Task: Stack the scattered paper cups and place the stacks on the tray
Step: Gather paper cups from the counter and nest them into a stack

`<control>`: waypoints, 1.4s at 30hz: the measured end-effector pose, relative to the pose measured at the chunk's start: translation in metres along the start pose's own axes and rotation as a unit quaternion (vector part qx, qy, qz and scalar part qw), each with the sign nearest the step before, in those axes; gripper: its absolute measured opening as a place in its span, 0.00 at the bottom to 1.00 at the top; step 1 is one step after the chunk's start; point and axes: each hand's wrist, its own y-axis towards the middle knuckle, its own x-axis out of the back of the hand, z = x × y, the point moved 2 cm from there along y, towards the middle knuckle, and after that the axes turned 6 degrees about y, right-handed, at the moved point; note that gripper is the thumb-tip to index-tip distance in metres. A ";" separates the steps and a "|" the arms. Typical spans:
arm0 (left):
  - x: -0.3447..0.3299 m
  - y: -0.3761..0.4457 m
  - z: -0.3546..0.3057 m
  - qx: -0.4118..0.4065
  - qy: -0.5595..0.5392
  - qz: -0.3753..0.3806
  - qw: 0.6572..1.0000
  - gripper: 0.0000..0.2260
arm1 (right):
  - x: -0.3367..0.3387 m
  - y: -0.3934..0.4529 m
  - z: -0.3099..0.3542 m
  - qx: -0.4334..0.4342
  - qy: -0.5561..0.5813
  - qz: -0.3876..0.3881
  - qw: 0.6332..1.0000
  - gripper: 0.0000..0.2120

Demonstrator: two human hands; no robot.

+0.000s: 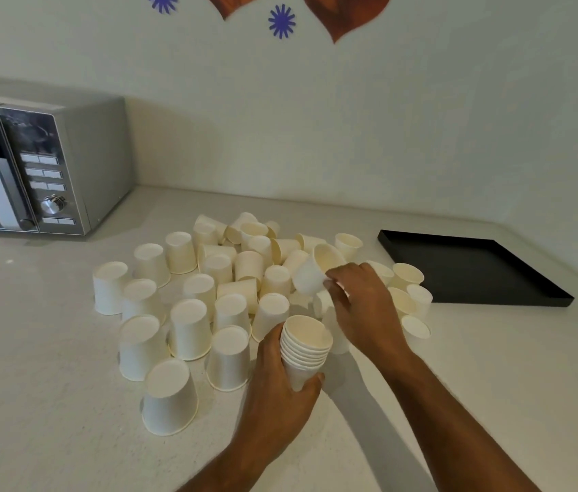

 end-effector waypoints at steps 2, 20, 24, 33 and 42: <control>-0.003 0.004 -0.001 0.011 0.010 0.002 1.000 0.38 | 0.016 0.000 0.008 0.023 0.051 -0.031 0.998 0.10; -0.011 0.008 0.000 0.022 -0.032 0.003 0.999 0.35 | 0.015 -0.048 -0.025 -0.152 0.061 0.021 0.986 0.19; -0.010 0.007 -0.004 0.027 0.004 -0.007 1.000 0.37 | 0.015 -0.053 -0.051 -0.247 0.002 0.082 0.966 0.18; -0.007 0.004 -0.010 0.034 0.002 -0.002 0.999 0.37 | 0.027 -0.052 -0.050 -0.194 -0.073 0.074 0.976 0.10; -0.016 -0.001 -0.021 0.052 0.004 -0.034 0.998 0.33 | 0.046 -0.032 -0.012 0.009 0.203 0.054 0.978 0.16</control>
